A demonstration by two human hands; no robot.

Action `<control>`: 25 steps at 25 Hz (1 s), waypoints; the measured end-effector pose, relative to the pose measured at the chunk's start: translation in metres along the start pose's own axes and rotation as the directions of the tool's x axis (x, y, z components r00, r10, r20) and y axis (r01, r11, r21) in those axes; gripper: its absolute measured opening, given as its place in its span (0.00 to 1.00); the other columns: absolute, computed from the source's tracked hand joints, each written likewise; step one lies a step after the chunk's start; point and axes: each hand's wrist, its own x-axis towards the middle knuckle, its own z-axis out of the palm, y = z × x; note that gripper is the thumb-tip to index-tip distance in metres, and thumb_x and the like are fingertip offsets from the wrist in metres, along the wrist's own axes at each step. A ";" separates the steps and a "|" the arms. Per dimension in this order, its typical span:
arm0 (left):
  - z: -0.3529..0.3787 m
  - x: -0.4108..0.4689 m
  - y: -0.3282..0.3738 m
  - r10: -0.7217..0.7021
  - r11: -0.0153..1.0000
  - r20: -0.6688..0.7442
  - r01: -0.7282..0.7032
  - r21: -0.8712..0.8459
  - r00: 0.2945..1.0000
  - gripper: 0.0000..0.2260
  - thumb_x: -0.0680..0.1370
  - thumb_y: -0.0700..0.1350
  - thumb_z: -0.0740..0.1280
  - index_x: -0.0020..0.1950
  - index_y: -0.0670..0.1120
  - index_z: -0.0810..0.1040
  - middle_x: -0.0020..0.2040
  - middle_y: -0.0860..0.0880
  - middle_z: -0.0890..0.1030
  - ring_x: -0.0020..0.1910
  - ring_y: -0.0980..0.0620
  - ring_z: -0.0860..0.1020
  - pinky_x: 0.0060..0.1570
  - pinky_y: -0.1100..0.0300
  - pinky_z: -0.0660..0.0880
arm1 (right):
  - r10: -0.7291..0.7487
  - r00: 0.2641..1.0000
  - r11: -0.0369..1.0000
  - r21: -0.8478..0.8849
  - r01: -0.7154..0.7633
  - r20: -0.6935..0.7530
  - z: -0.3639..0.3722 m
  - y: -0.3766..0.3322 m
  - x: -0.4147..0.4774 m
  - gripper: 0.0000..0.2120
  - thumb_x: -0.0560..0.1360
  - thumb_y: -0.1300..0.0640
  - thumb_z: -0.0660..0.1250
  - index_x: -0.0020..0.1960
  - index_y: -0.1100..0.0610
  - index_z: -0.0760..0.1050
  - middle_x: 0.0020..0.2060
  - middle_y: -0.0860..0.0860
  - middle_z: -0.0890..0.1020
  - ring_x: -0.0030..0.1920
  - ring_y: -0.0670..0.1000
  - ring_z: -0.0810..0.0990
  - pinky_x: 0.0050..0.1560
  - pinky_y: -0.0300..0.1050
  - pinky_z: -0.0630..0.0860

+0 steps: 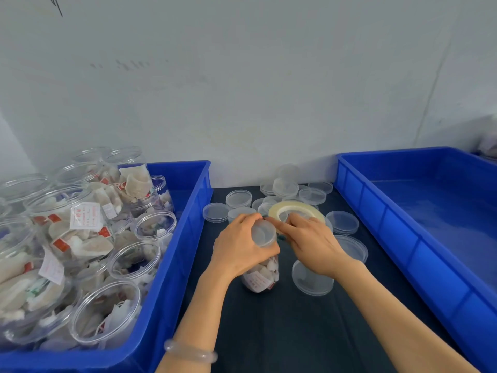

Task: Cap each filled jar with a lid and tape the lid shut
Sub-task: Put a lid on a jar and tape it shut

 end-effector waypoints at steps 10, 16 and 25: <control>-0.003 -0.017 0.006 0.042 0.998 0.020 -0.041 -0.053 0.999 0.33 0.61 0.66 0.68 0.65 0.60 0.70 0.63 0.62 0.73 0.60 0.56 0.74 0.54 0.58 0.71 | 0.279 0.960 0.946 -0.165 -0.279 -0.025 -0.010 0.034 0.022 0.27 0.81 0.59 0.56 0.78 0.42 0.60 0.55 0.52 0.78 0.51 0.56 0.78 0.50 0.49 0.71; -0.009 -0.008 0.007 0.001 0.999 0.022 -0.002 0.048 1.000 0.28 0.68 0.67 0.67 0.65 0.62 0.67 0.65 0.61 0.71 0.59 0.56 0.74 0.51 0.53 0.73 | 0.110 0.986 0.994 -0.006 -0.110 0.129 -0.007 0.026 0.043 0.24 0.84 0.49 0.51 0.80 0.47 0.56 0.59 0.51 0.77 0.59 0.56 0.76 0.54 0.51 0.70; 0.006 -0.020 0.004 -0.086 0.993 -0.125 0.074 -0.092 0.988 0.40 0.60 0.75 0.65 0.70 0.63 0.64 0.66 0.60 0.69 0.61 0.58 0.72 0.53 0.56 0.74 | 0.063 0.920 0.991 -0.133 -0.012 0.386 0.045 -0.002 0.012 0.14 0.81 0.55 0.54 0.63 0.53 0.72 0.62 0.51 0.73 0.64 0.55 0.67 0.65 0.49 0.59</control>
